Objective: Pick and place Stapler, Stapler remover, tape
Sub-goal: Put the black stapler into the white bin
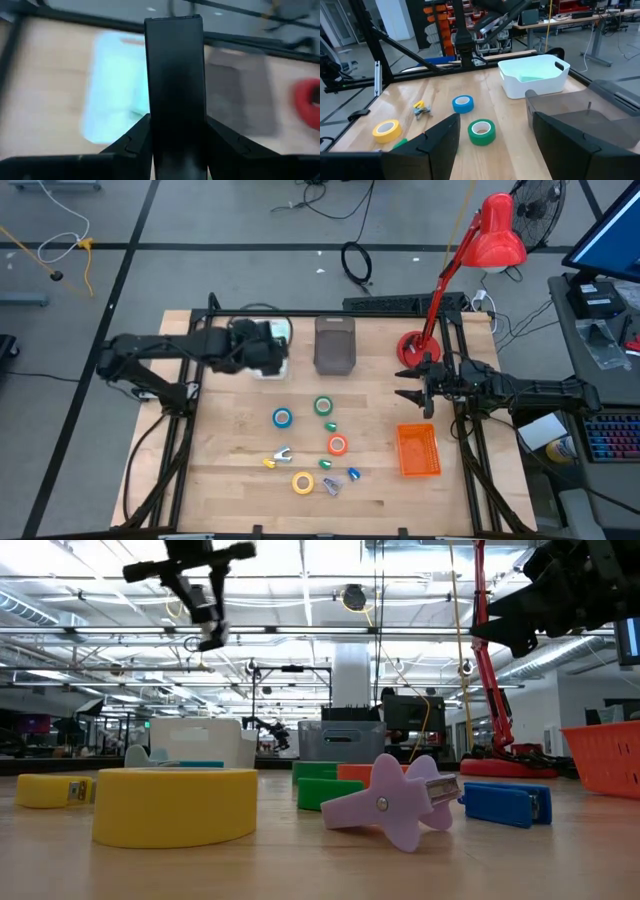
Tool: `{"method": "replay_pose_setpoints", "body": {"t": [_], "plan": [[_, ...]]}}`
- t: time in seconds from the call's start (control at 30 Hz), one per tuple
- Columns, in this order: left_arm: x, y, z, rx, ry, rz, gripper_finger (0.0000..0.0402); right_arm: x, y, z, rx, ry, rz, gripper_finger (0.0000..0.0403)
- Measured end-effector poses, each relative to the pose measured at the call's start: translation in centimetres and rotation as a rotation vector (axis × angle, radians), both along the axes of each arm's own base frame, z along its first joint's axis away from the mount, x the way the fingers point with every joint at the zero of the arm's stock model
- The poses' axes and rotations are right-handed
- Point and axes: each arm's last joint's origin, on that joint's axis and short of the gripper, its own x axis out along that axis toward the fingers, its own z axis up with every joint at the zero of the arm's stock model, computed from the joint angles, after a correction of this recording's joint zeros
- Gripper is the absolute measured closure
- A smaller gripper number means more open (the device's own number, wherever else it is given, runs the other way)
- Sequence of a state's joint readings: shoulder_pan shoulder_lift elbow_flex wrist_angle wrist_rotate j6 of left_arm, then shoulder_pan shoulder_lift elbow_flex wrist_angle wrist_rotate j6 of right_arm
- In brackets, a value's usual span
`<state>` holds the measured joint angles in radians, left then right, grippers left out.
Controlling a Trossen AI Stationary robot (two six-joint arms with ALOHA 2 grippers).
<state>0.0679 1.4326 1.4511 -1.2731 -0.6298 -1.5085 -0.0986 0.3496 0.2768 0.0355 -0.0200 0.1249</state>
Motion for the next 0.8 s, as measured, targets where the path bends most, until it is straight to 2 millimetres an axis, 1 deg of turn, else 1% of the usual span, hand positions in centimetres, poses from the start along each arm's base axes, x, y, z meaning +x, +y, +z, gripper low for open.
{"method": "replay_pose_setpoints", "body": {"t": [0.13, 0.3, 0.4, 0.53, 0.67, 0.8], "plan": [[-0.9, 2.8, -0.1, 0.016, 0.113, 0.014, 0.0266, 0.0, 0.0, 0.0, -0.005, 0.001, 0.003, 0.0161], [-0.7, 6.3, -1.1, 0.029, 0.256, -0.017, 0.0266, 0.0, 0.0, 0.0, -0.005, 0.001, 0.004, 0.0161], [-0.4, 8.2, -2.2, 0.017, 0.363, -0.032, 0.0266, 0.0, 0.0, 0.0, -0.005, 0.002, 0.004, 0.0161], [0.6, 10.6, -4.5, -0.012, 0.495, -0.073, 0.0266, 0.0, 0.0, 0.0, -0.005, 0.002, 0.004, 0.0161], [1.9, 12.4, -6.5, -0.051, 0.525, -0.137, 0.0266, 0.0, 0.0, 0.0, -0.005, 0.002, 0.004, 0.0161], [2.6, 13.7, -7.6, -0.077, 0.513, -0.176, 0.0266, 0.0, 0.0, 0.0, -0.005, 0.002, 0.004, 0.0161]]}}
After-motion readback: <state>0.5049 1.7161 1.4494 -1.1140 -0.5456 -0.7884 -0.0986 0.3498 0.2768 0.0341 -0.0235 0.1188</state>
